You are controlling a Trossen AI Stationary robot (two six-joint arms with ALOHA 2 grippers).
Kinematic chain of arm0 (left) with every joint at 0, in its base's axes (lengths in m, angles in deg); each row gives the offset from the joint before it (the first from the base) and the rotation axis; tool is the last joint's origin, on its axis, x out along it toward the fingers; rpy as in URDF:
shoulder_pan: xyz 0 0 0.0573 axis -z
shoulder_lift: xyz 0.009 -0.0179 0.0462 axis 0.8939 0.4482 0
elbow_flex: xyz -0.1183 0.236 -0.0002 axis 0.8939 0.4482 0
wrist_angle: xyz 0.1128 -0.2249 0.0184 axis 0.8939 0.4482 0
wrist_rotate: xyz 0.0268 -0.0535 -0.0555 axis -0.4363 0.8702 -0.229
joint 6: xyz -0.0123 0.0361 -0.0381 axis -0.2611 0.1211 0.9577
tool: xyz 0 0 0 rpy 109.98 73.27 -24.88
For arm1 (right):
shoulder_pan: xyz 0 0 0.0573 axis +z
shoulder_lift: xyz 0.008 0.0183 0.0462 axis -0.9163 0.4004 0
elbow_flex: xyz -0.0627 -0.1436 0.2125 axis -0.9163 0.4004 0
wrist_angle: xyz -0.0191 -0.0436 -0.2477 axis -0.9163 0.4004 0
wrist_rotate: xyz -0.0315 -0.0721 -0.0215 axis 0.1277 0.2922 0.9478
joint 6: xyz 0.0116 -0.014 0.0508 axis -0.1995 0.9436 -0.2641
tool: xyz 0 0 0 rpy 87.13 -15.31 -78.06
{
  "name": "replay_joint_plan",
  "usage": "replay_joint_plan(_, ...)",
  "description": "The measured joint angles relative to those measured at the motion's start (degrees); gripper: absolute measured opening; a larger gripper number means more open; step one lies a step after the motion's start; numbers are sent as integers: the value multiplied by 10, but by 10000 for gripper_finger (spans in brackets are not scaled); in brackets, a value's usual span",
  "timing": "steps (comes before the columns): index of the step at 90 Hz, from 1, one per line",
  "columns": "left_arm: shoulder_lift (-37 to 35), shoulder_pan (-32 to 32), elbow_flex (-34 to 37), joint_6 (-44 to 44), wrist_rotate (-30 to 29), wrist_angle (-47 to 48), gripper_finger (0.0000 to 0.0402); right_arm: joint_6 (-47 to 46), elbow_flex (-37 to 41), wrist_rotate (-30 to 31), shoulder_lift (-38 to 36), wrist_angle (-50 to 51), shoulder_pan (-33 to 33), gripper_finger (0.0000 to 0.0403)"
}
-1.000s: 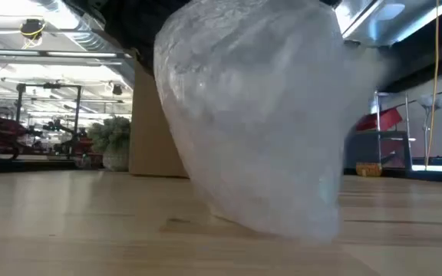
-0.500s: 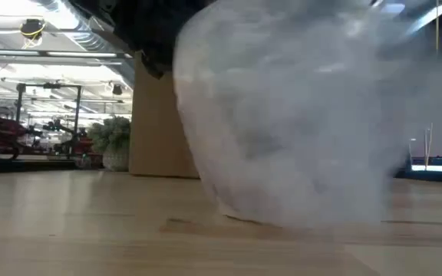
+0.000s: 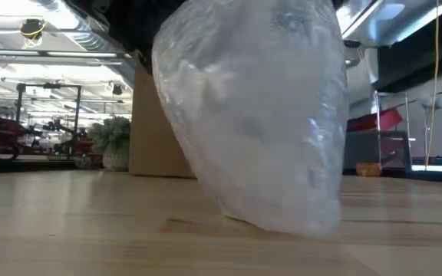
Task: Wrap mug
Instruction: Wrap the blue mug with bubble wrap
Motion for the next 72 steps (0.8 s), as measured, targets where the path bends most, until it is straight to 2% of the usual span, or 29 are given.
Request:
replay_joint_plan(20,0,0,0,0,3,1,115,-27,120,-4,-14,-76,-15,1)
replay_joint_plan(42,2,0,1,-1,7,3,115,-112,281,-32,-125,-265,10,11)
replay_joint_plan(51,2,0,1,-1,7,2,115,-135,338,-38,-163,-338,28,42)
replay_joint_plan(60,2,0,1,1,7,2,115,-157,377,-37,-183,-381,45,90)
replay_joint_plan(72,2,0,1,2,7,0,115,-166,391,-54,-192,-402,57,160)
